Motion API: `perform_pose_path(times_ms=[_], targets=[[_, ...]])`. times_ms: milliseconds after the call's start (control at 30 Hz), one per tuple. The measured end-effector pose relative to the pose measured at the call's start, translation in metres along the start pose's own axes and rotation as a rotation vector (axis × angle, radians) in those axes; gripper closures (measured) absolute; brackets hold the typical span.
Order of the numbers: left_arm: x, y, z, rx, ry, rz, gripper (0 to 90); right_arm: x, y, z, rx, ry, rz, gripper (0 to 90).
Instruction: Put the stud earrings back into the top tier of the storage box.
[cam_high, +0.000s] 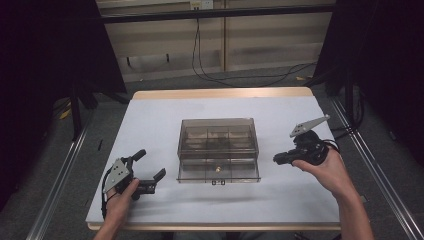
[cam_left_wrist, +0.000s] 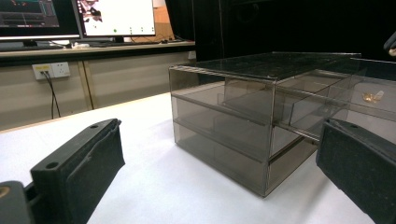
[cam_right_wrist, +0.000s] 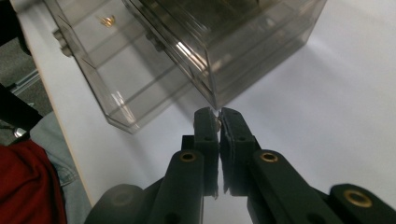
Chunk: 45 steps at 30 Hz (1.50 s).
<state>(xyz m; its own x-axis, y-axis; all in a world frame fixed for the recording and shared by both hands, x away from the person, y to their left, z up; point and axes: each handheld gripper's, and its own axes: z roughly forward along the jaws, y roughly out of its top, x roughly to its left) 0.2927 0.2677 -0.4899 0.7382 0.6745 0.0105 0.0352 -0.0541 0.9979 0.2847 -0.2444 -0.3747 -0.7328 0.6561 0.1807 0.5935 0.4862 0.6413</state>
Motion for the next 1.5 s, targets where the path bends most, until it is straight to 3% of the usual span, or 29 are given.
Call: perform_pose_path(times_ms=[300,500,900,1200,1500], targets=[[0.000,0.000,0.000,0.003,0.001,0.009,0.7,0.013,0.013,-0.013,-0.041,0.016,-0.044,86.5],[0.000,0.000,0.000,0.005,0.002,0.009,0.7,0.020,0.028,-0.010,-0.055,0.041,-0.091,86.5],[0.000,0.000,-0.001,0.005,0.007,0.013,0.7,0.039,0.067,0.010,0.002,0.080,-0.189,86.5],[0.000,0.000,-0.001,0.004,0.006,0.012,0.7,0.049,0.093,0.026,0.029,0.107,-0.230,86.5],[0.000,0.000,-0.001,0.005,0.006,0.014,0.7,0.058,0.115,0.044,0.094,0.122,-0.258,86.5]])
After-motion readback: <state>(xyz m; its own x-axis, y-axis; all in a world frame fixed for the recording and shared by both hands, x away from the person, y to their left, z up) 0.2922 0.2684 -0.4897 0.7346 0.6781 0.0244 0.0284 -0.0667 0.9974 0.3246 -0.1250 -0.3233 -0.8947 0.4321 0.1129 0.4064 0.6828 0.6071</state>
